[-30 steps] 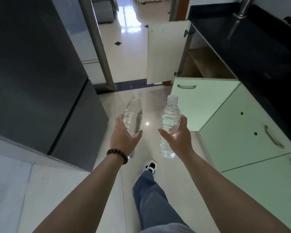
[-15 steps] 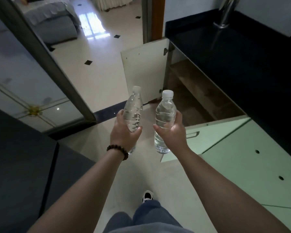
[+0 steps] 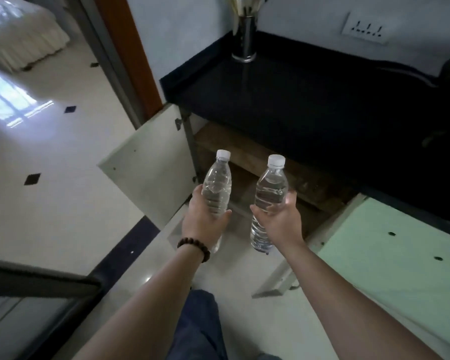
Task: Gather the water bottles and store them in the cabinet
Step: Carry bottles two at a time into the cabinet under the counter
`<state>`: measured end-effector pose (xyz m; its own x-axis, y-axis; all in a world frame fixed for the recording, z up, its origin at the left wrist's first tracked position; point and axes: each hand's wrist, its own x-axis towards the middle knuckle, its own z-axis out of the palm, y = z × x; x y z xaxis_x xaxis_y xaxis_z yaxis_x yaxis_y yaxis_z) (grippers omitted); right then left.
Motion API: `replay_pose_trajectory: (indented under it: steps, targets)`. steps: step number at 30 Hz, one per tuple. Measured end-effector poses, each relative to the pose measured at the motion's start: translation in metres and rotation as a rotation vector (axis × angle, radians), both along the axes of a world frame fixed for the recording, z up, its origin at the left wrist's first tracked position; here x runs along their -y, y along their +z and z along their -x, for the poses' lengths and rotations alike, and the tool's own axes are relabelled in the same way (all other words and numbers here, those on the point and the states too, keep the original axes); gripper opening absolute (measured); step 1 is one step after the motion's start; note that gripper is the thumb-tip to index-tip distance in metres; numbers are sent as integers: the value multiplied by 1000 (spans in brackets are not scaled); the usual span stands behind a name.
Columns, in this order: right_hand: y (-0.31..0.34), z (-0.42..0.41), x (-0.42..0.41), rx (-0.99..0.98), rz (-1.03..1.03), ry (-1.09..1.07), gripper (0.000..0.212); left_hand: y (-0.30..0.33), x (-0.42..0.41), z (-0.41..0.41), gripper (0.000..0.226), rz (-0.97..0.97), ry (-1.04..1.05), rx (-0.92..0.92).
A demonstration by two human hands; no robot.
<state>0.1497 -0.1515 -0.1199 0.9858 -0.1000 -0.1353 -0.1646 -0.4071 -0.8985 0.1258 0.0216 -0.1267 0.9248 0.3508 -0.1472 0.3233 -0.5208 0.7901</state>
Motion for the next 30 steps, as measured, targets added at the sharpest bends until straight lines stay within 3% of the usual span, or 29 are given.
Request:
replay_pose_trajectory:
  steps: [6,13,23,27,30]
  targets:
    - [-9,-42,-64,-88,-4,-272,68,-17,-66,-76,77,11,-288,-94]
    - [-6,-72,-108,-138,7,-459,59,-26,-111,-133,72,4,-435,-135]
    - [-49,-95,-99,-201,-14,-608,57,-74,-86,-173,72,10,-587,-220]
    - [-94,-114,-86,-209,-35,-653,60,-116,-67,-203,58,14,-597,-256]
    - [-144,-135,-72,-175,-59,-673,68,-163,-50,-233,65,-14,-645,-230]
